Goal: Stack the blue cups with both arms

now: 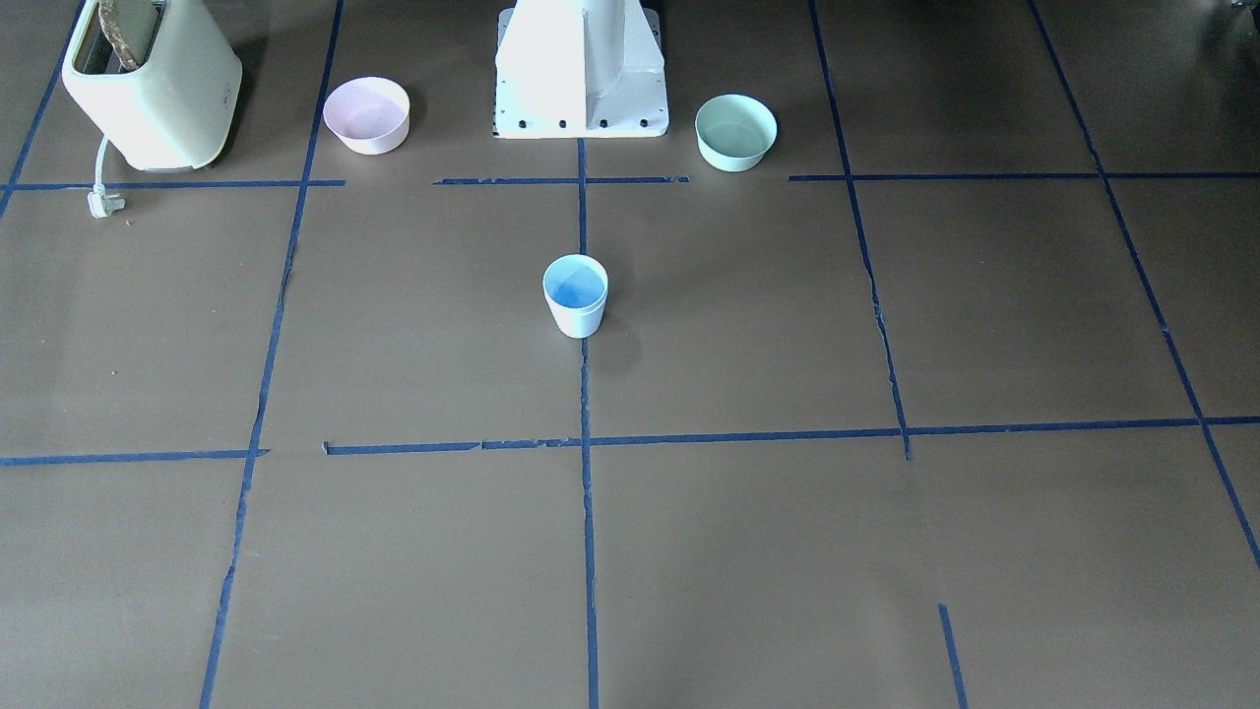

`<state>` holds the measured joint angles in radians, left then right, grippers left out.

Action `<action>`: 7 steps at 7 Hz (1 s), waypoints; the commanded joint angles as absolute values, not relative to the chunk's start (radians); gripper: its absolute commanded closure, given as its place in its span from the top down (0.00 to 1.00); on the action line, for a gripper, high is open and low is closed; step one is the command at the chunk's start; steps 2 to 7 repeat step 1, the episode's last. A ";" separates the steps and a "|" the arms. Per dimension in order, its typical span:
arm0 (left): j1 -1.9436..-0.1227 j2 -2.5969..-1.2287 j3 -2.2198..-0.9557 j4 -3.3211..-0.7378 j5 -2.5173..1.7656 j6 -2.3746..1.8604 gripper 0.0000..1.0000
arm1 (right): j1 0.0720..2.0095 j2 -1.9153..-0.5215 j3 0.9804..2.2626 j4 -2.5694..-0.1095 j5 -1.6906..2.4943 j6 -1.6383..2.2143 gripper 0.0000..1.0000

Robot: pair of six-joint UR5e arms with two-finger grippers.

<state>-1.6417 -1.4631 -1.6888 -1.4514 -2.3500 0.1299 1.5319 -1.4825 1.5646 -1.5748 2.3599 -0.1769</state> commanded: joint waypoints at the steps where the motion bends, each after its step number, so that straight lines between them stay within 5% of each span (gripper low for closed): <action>1: -1.638 -1.474 -1.686 -1.459 -2.346 0.130 1.00 | 1.578 -1.468 1.582 -1.626 2.362 -0.178 1.00; 7: -1.638 -1.474 -1.686 -1.459 -2.346 0.130 1.00 | 1.578 -1.468 1.582 -1.626 2.362 -0.178 1.00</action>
